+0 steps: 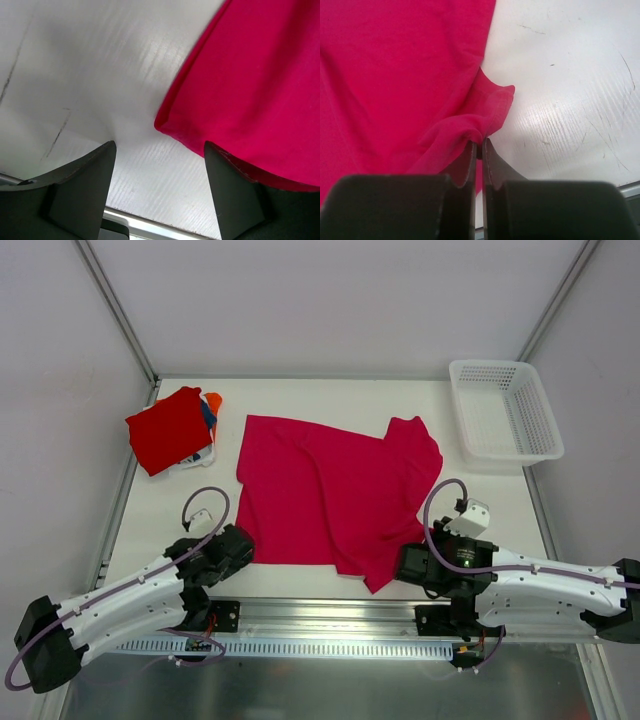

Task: Fold and stack the t-shirts
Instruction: Flatten out the tshirt

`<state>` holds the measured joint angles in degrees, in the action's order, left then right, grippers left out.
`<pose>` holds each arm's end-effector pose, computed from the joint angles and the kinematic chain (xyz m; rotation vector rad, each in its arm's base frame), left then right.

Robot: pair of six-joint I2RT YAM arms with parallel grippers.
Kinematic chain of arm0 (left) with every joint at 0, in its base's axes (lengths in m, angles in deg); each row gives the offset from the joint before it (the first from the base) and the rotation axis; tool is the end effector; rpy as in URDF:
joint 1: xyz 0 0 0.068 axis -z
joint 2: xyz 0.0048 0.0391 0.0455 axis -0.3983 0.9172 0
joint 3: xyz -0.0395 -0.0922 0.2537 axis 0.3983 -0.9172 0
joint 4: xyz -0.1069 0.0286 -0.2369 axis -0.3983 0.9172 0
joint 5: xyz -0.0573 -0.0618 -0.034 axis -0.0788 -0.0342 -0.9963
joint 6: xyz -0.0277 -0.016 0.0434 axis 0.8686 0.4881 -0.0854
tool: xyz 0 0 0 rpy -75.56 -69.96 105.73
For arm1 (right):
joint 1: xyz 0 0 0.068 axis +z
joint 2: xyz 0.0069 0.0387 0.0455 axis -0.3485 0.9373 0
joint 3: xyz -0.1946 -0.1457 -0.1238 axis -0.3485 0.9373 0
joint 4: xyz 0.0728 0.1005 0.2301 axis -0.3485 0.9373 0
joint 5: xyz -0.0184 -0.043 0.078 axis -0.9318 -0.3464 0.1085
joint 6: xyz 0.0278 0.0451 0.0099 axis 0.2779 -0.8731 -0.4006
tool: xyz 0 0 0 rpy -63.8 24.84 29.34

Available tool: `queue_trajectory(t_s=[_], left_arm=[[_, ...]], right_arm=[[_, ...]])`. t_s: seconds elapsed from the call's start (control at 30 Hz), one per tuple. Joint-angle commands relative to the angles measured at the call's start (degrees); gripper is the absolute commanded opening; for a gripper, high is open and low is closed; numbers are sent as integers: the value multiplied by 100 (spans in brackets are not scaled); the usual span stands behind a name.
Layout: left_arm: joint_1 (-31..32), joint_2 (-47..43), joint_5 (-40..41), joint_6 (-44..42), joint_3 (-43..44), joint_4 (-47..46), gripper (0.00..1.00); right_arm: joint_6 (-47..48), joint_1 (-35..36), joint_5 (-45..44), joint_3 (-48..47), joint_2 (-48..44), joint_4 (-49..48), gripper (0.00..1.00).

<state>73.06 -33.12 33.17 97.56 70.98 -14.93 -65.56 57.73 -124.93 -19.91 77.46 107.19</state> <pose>0.0865 -0.0764 0.1634 -0.7387 2.4193 -0.2099 0.0529 0.1040 0.2592 0.2390 2.0960 0.0017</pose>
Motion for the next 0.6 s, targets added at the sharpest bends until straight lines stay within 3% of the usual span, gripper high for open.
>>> queue_trajectory(t_s=[0.0, 0.27, 0.57], left_arm=[[51, 169, 527, 264, 159, 107, 70], [52, 407, 738, 255, 133, -218, 61], [52, 951, 686, 80, -60, -1167, 61]], right_arm=[[105, -26, -124, 24, -19, 1557, 0], [96, -17, -107, -11, 183, 1557, 0], [105, -26, -98, -46, 333, 1566, 0]])
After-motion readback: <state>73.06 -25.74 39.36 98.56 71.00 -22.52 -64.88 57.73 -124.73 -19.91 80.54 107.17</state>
